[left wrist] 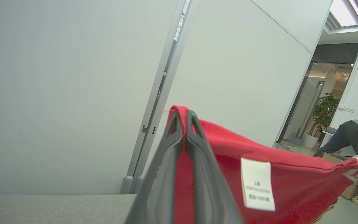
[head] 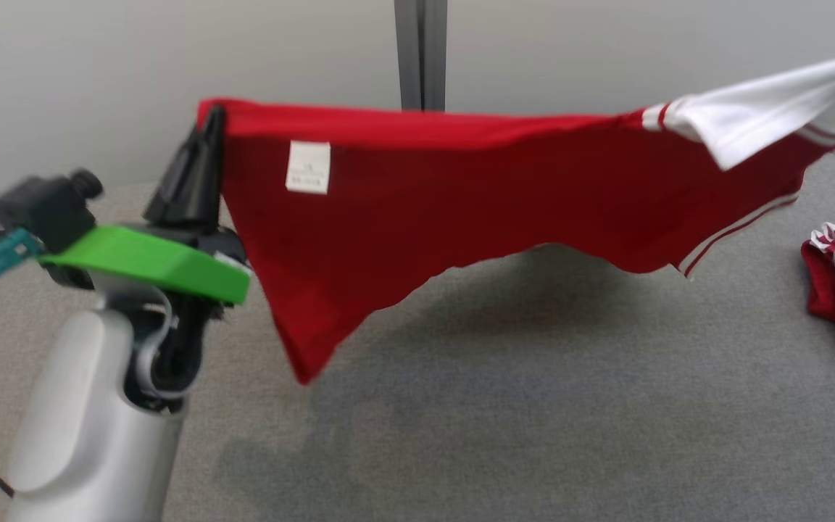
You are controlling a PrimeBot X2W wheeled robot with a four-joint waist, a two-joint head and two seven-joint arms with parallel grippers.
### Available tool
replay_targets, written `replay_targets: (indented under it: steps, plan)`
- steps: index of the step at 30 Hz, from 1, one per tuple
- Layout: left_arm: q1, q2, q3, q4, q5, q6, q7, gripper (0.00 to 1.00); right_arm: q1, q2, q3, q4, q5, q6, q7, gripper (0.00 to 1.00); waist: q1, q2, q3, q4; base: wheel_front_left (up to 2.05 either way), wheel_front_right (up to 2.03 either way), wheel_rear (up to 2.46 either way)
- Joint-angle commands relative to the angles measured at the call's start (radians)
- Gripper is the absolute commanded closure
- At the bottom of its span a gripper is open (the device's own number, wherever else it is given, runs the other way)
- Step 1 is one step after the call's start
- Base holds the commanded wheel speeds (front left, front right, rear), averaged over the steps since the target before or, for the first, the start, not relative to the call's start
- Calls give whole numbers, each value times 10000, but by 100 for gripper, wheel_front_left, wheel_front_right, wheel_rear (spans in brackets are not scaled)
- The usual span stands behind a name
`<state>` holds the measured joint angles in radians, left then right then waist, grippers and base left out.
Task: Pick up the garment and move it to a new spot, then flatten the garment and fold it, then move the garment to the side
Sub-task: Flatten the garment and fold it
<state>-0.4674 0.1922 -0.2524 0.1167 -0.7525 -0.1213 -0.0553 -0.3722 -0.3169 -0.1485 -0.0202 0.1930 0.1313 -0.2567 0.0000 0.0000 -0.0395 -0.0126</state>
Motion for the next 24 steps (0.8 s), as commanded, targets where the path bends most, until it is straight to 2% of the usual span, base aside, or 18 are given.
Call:
replay_targets:
  steps: [1, 7, 10, 14, 18, 20, 24]
  plan:
    - [-465, 127, 174, -284, -269, 144, 345, 100, -537, -281, 67, -221, 37, -13, 171, 100, 0, 0, -29, -33, 0, 0, 0]
    - [-2381, 719, 812, -530, -692, 916, 1847, 100, -3337, -1729, 939, 203, 154, -13, 805, 100, 0, 0, 123, -120, 0, 0, 0]
    - [-2972, 956, 741, -118, -513, 1123, 2316, 100, -4432, -1990, 1535, 981, 137, -14, 1066, 100, 0, 0, 343, -172, 0, 0, 0]
    - [-3609, 1231, 592, 654, -214, 1172, 2644, 100, -5660, -2061, 2322, 2253, 30, -16, 1215, 100, 0, 0, 922, -205, 0, 0, 0]
    - [-4078, 1410, 496, 1597, 36, 1080, 2518, 100, -6621, -1780, 2783, 3450, -227, -16, 968, 100, 0, 0, 1716, -302, 0, 0, 0]
    - [-4365, 1397, 546, 2123, 91, 1059, 2316, 100, -7129, -1545, 2830, 4080, -421, -17, 820, 100, 0, 0, 2104, -360, 0, 0, 0]
    - [-5451, 1600, 612, 3059, 702, 994, 1270, 100, -8505, -1145, 2267, 5115, -1209, -26, 384, 100, 0, 0, 2800, -399, 0, 0, 0]
